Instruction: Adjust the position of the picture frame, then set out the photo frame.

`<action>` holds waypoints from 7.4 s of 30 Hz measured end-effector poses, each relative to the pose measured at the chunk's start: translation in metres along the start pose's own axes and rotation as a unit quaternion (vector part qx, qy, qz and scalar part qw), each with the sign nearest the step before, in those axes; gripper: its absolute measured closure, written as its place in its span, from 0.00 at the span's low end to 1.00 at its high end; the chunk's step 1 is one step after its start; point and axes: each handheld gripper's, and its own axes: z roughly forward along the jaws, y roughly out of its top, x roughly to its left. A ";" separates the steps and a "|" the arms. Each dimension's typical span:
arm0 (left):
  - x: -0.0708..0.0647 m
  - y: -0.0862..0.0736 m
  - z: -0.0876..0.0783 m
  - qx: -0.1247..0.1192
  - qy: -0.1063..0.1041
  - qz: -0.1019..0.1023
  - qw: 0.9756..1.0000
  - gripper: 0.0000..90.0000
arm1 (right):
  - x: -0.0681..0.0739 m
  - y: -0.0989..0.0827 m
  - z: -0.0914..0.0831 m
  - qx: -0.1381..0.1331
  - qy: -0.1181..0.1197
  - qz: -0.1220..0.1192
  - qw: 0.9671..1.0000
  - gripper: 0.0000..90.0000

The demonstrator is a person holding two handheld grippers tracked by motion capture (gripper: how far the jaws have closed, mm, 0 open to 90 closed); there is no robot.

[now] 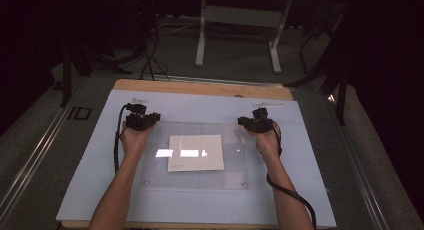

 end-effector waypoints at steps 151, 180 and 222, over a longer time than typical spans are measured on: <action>0.033 0.004 0.031 -0.021 -0.091 -0.088 0.992 0.93 | -0.025 0.015 0.027 0.032 0.021 0.068 0.997 0.95; 0.033 0.009 0.034 -0.001 -0.086 -0.103 0.991 0.93 | 0.003 -0.014 -0.033 -0.037 0.006 -0.076 0.996 0.78; 0.035 0.011 0.036 0.008 -0.094 -0.124 0.988 0.92 | 0.020 -0.064 -0.065 -0.079 0.059 -0.219 0.971 0.50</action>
